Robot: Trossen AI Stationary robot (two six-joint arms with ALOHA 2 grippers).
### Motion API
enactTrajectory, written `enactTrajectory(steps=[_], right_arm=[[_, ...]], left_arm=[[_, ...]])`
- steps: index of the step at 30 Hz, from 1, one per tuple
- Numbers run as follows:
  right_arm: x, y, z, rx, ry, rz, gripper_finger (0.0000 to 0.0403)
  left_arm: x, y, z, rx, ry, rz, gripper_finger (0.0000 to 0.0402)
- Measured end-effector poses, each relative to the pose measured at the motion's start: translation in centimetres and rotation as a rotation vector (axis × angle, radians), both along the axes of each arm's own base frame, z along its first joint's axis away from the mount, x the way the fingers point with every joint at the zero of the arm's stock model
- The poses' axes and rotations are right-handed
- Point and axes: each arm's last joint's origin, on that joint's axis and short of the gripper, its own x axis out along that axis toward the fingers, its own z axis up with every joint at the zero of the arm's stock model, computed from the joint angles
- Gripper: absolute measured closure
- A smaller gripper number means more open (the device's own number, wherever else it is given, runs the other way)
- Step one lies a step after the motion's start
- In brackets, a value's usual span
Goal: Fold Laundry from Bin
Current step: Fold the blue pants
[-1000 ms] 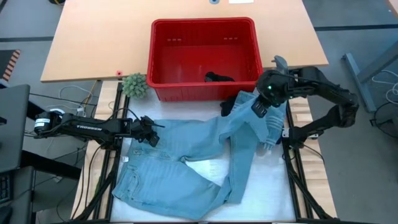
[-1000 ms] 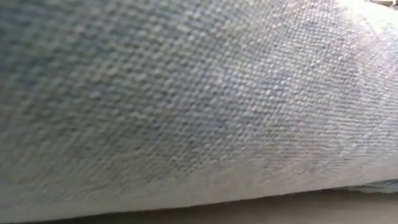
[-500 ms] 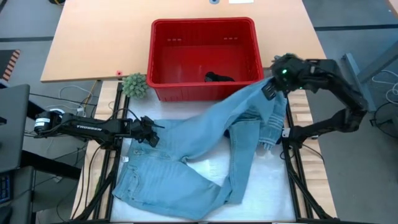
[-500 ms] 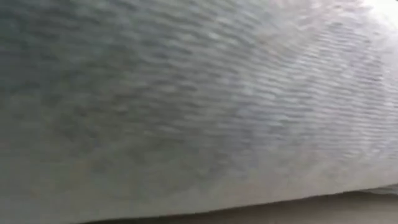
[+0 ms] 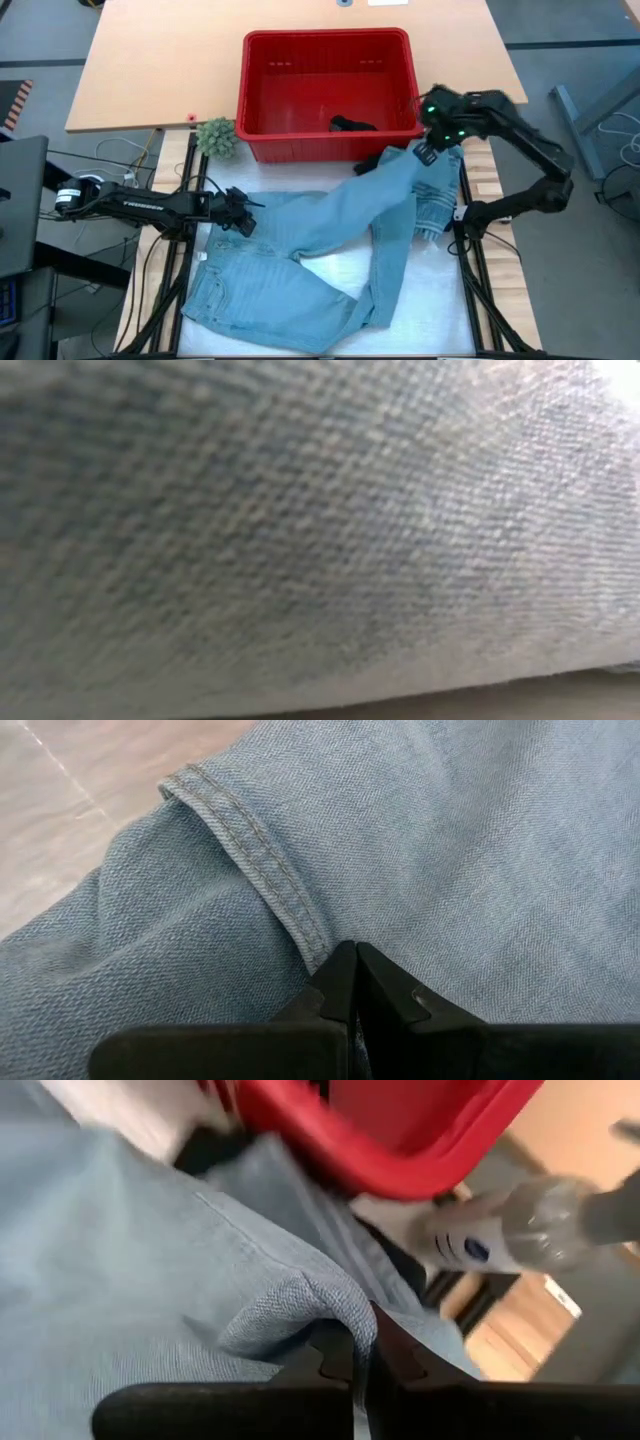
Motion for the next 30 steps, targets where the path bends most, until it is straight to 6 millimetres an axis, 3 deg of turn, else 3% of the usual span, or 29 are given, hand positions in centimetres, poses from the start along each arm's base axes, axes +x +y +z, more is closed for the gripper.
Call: enactTrajectory(steps=[6, 12, 16, 20, 23, 26, 30], right_arm=[[1.4, -1.3, -4.4, 0.059, 0.206, 0.002, 0.0369], [1.2, -1.9, -5.8, 0.092, 0.250, -0.031, 0.0316], [0.1, -2.1, -4.7, 0.057, 0.212, -0.088, 0.0258], [-1.6, -1.0, -1.8, 0.014, 0.062, -0.113, 0.0215], [-3.8, 0.8, 0.8, -0.068, -0.065, -0.145, 0.0203], [-5.9, 2.3, 2.0, -0.134, -0.146, -0.218, 0.0201], [-8.0, 5.0, 2.8, 0.026, -0.407, -0.246, 0.0201]], left_arm=[[0.0, 0.0, 0.0, -0.008, -0.004, 0.015, 0.0401], [0.0, 0.0, 0.0, -0.013, -0.007, 0.023, 0.0401], [-0.1, 0.0, 0.0, -0.014, 0.002, 0.024, 0.0401], [-0.1, 0.0, 0.0, -0.017, 0.005, 0.028, 0.0401], [-0.1, 0.0, 0.0, -0.020, 0.003, 0.034, 0.0401], [-0.1, 0.0, 0.0, -0.016, 0.003, 0.039, 0.0401], [-0.1, 0.0, 0.0, -0.025, -0.001, 0.051, 0.0401]])
